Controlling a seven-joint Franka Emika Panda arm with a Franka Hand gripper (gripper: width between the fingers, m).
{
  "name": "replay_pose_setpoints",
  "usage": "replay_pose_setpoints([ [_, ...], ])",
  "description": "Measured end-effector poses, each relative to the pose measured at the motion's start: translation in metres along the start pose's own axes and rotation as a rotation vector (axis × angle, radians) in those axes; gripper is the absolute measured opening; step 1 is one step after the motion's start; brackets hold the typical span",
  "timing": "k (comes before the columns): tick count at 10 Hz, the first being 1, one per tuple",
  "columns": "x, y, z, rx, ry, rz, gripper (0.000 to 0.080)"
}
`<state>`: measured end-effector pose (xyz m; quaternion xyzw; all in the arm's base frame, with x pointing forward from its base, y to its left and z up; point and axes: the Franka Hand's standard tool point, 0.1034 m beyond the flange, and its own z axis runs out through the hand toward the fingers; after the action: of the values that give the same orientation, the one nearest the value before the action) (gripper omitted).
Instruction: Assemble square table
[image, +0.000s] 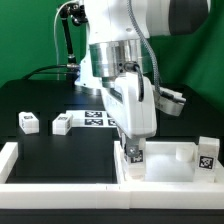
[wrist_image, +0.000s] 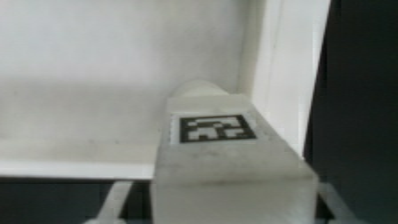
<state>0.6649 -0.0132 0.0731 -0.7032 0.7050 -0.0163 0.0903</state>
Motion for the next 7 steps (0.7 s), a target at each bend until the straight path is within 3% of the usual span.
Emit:
replay_pose_setpoints([
  [2,-0.0017,0.0007,0.0009,-0.012,0.008,-0.164,0.0291],
  [3,-0.0067,0.0001,0.0008,-0.036,0.006,-0.397,0.0455],
  [4,-0.0072,-0.0003,0.0002,-0.033,0.002,-0.479,0.0609],
  [7,-0.0059,0.0004,0.0016,-0.036,0.001,-0.648,0.0637],
])
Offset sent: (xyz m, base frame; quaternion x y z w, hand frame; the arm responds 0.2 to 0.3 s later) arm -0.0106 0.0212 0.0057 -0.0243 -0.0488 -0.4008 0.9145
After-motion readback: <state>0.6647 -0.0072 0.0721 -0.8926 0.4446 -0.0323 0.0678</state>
